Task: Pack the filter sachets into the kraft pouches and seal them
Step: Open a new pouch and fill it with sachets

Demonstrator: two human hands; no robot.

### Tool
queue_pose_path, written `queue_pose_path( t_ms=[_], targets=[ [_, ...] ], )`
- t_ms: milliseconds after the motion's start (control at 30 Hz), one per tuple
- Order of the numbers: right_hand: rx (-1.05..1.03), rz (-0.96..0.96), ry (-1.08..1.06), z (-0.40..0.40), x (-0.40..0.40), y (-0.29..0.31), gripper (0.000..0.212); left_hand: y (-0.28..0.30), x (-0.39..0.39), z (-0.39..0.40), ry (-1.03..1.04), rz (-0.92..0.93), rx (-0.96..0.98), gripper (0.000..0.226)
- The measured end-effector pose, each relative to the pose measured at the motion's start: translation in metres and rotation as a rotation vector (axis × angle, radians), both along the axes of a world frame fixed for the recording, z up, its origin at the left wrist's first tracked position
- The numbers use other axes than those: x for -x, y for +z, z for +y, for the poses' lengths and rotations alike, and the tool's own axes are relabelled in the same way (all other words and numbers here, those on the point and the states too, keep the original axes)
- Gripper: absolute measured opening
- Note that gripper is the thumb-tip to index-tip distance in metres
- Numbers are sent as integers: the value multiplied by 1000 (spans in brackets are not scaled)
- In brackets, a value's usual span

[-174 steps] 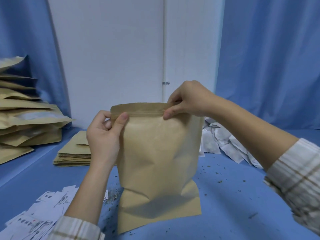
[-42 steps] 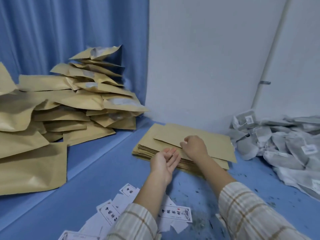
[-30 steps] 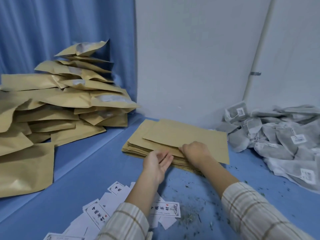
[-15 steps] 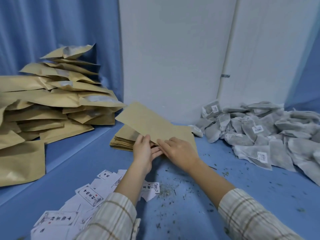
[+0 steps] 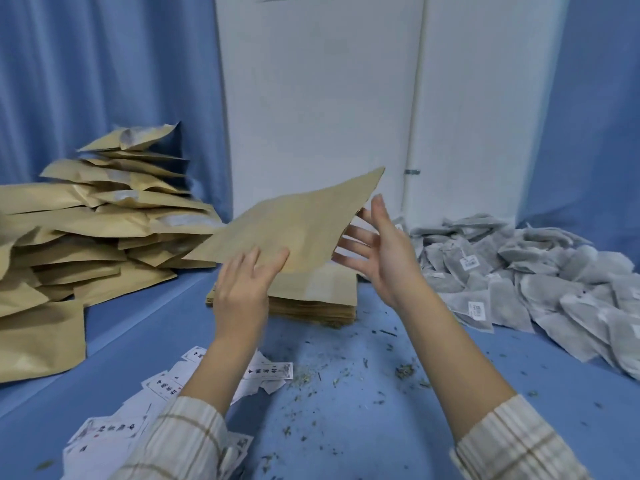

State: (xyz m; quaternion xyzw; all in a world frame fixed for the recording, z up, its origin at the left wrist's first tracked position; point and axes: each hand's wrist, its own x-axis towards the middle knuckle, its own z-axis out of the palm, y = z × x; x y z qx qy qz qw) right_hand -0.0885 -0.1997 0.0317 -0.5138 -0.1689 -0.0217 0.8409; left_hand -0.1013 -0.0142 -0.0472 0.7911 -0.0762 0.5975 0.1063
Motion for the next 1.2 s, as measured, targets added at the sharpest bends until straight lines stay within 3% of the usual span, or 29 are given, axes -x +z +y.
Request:
queue_pose_path(
  t_ms=[67,100,200,267,367,500,600,733,833,900,1000,1100,1200],
  targets=[
    [-3,45,-150,-9,3,-5,21,-8,7,0,19,-39,-114,52],
    [-25,87,-177,-12,4,-10,18,-12,10,1,36,-64,-167,48],
    [-91,194,-97,-19,8,-24,28,-25,15,2,63,-131,-278,41],
    [-68,224,-93,-20,9,-33,24,-35,19,4,41,-125,-295,40],
    [-15,279,-171,-18,5,-48,5,-50,22,10,20,-46,-263,46],
    [-9,366,-187,-15,-2,-66,9,-63,27,17,-44,257,-269,62],
    [-19,387,-181,-8,-4,-76,11,-65,33,10,-201,566,-33,68],
    [78,373,-183,2,-4,-88,15,-48,31,-23,-403,621,491,40],
    [179,324,-191,11,0,-93,14,-26,27,-56,-546,732,765,28],
    [221,288,-207,14,2,-95,8,-21,23,-74,-550,790,862,29],
    [238,245,-191,10,5,-101,11,-24,17,-89,-516,740,979,17],
    [269,213,-156,4,8,-117,16,-32,12,-95,-485,688,1158,21],
    [212,246,-110,1,7,-135,22,-41,12,-105,-423,649,1158,21]
  ],
)
